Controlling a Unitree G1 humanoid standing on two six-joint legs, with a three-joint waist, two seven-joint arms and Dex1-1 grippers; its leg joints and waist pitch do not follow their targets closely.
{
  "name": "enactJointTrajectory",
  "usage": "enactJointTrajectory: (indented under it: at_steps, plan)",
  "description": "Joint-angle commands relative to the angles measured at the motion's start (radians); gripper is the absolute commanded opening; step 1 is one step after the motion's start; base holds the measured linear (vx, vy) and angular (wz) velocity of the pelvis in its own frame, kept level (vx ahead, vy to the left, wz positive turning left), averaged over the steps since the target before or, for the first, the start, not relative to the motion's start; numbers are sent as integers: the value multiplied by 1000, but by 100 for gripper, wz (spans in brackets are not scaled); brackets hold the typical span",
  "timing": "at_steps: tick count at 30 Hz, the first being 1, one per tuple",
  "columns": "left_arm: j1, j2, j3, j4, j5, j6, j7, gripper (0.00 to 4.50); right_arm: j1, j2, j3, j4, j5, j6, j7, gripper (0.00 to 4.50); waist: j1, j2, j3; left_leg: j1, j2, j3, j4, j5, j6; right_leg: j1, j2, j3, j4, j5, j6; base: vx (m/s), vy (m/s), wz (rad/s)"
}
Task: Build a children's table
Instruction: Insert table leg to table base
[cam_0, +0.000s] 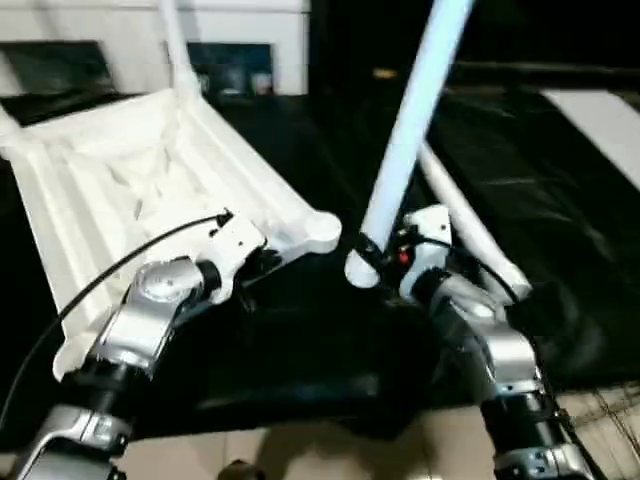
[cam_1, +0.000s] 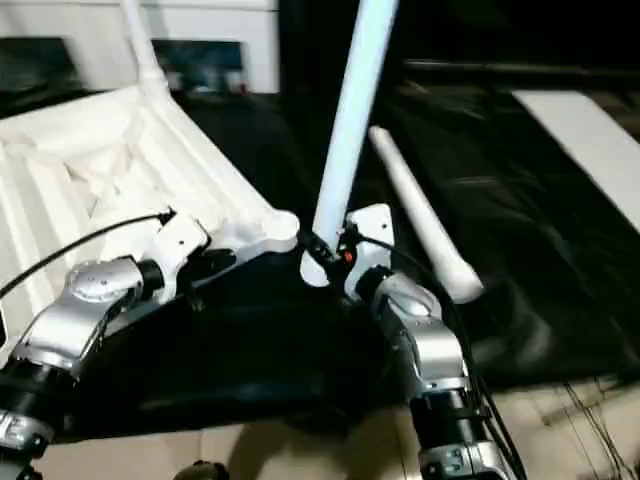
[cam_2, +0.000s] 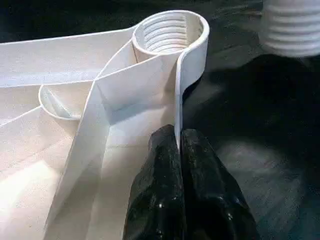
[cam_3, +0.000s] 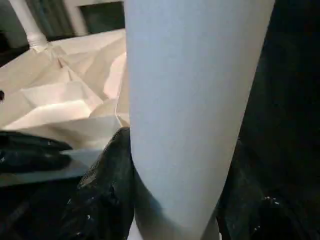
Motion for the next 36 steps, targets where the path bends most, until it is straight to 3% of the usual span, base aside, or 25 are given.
enactJointTrajectory:
  at_steps: [1, 2, 3, 4, 5, 6, 7, 8, 9, 10, 11, 12, 13, 14, 15, 16, 19, 21, 22, 24, 26, 28, 29, 32, 36]
  plan:
    - [-1, -4, 50, -47, -18, -19, 41, 0, -5, -3, -15, -37, 12, 23, 2, 184, -34, 23, -69, 127, 81, -47, -102, -247, 229, -17, 11, 56, 23, -207, -207, 172, -25, 24]
    - [6, -8, 47, -56, -24, -26, 33, 0, -4, -8, -15, -40, 9, 20, 8, 184, -38, 28, -73, 169, 93, -59, -94, -224, 277, -55, 11, 68, 49, -165, -195, 188, -30, 2]
    - [11, -11, 46, -64, -30, -28, 28, 0, -4, -10, -13, -43, 5, 17, 11, 184, -40, 10, -78, 205, 115, -79, -75, -72, 401, -109, -11, 99, 96, -80, -146, 188, -30, 2]
    - [18, -10, 37, -72, -29, -30, 17, 0, -4, -17, -10, -45, -1, 8, 18, 184, -46, -14, -94, 213, 113, -87, -35, 243, 520, -155, -42, 146, 110, 40, -80, 135, -38, 2]
    - [24, -9, 28, -81, -32, -35, 5, 0, -8, -23, -11, -45, -1, 2, 22, 184, -38, -31, -96, 195, 88, -70, -16, 350, 524, -154, -65, 173, 91, 122, -67, 43, -65, -1]
    - [32, -8, 18, -90, -40, -45, -15, 0, -17, -30, -18, -42, 7, 1, 22, 184, -3, -73, -102, 50, -38, 19, 40, 449, 409, -43, -83, 222, 64, 502, -70, 43, -65, -1]
    - [34, -8, 16, -91, -45, -59, -24, 0, -24, -33, -23, -39, 11, 2, 20, 184, 30, -87, -118, -48, -87, 50, 55, 314, 284, 36, -66, 262, 98, 1008, -72, 29, -46, 21]
    - [34, -8, 16, -91, -45, -59, -24, 0, -24, -33, -23, -39, 11, 2, 20, 184, 46, -73, -121, -52, -68, 52, 45, 265, 213, 33, -68, 257, 118, 1219, -74, 35, -27, 37]
    - [35, -4, 9, -93, -50, -66, -44, 0, -32, -41, -25, -37, 15, 2, 20, 184, 59, -65, -124, -33, -61, 68, 35, 232, 117, 27, -15, 238, 135, 1410, -60, 35, -27, 37]
    - [37, 5, -3, -95, -58, -59, -79, 0, -42, -52, -28, -35, 18, 0, 27, 184, 65, -49, -123, -17, -45, 73, 33, 242, 74, 10, 8, 223, 141, 1342, -44, 8, -18, 28]
    - [38, 10, -10, -95, -62, -55, -98, 0, -47, -58, -31, -35, 21, -3, 35, 184, 68, -38, -126, 2, -23, 74, 33, 252, 61, -8, 9, 217, 139, 1198, -40, -3, -21, 18]
    - [39, 19, -20, -96, -67, -54, -135, 0, -56, -68, -38, -39, 29, -2, 57, 184, 69, -39, -122, 2, -14, 74, 28, 249, 59, -14, 8, 216, 133, 1133, -43, -3, -21, 18]
    - [38, 22, -24, -95, -69, -57, -152, 0, -60, -72, -40, -42, 36, 0, 71, 184, 74, -43, -113, 9, -2, 75, 14, 194, 35, -28, 4, 214, 115, 964, -55, 0, 0, 0]
    - [36, 26, -27, -93, -68, -60, -165, 0, -60, -76, -44, -47, 46, 2, 87, 184, 72, -45, -109, 6, 1, 73, 5, 166, 18, -24, 3, 214, 109, 879, -64, -78, 30, 5]
    - [33, 30, -33, -89, -63, -68, -175, 0, -63, -84, -43, -50, 59, 17, 110, 184, 79, -40, -101, 18, 11, 74, -4, 96, -13, -39, -3, 214, 92, 691, -85, -78, 30, 5]
    - [30, 37, -41, -84, -63, -75, -198, 0, -64, -95, -37, -51, 62, 31, 131, 184, 79, -41, -95, 22, 18, 73, -16, 20, -34, -42, -10, 214, 78, 512, -113, -90, 39, 5]
    - [20, 44, -50, -74, -66, -82, -232, 0, -73, -116, -29, -40, 61, 51, 153, 184, 73, -36, -89, 26, 24, 74, -38, -80, -67, -45, -23, 212, 51, 224, -169, -100, 42, 0]
    - [3, 56, -65, -62, -72, -92, -295, 0, -88, -146, -16, -21, 66, 90, 205, 184, 70, -43, -83, 23, 23, 79, -44, -126, -70, -49, -25, 215, 40, 132, -175, -103, 46, -2]
    - [-4, 61, -73, -57, -73, -93, -317, 0, -92, -158, -4, -15, 65, 114, 228, 184, 68, -49, -76, 21, 20, 86, -48, -178, -70, -53, -29, 218, 29, 29, -173, -93, 36, -2]
    - [-10, 74, -87, -53, -74, -95, -356, 0, -93, -187, 30, 1, 57, 150, 277, 184, 69, -48, -75, 25, 22, 90, -53, -227, -74, -60, -35, 221, 19, -86, -167, -79, 28, -3]
    - [-16, 86, -101, -50, -78, -98, -395, 0, -93, -210, 59, 27, 42, 157, 316, 184, 70, -50, -74, 27, 24, 92, -56, -257, -75, -68, -38, 222, 12, -141, -165, -34, 11, 0]
    - [-22, 98, -119, -47, -75, -106, -433, 0, -107, -211, 59, 61, 35, 146, 324, 184, 71, -58, -79, 25, 25, 93, -58, -236, -70, -70, -39, 221, 11, -126, -161, 0, 0, 0]
    - [-25, 102, -126, -44, -72, -107, -445, 0, -113, -209, 56, 72, 36, 144, 325, 184, 72, -55, -80, 27, 24, 94, -57, -230, -67, -73, -38, 221, 11, -120, -163, 0, 0, 0]
    - [-30, 106, -137, -37, -60, -115, -457, 0, -127, -205, 54, 87, 35, 144, 326, 184, 77, -58, -81, 26, 25, 99, -56, -214, -68, -76, -37, 222, 14, -74, -172, 0, 0, 0]
    - [-43, 110, -160, -15, -28, -121, -467, 0, -157, -184, 53, 114, 38, 132, 322, 184, 84, -60, -89, 20, 22, 103, -48, -125, -43, -71, -34, 219, 28, 66, -182, 0, 0, 0]
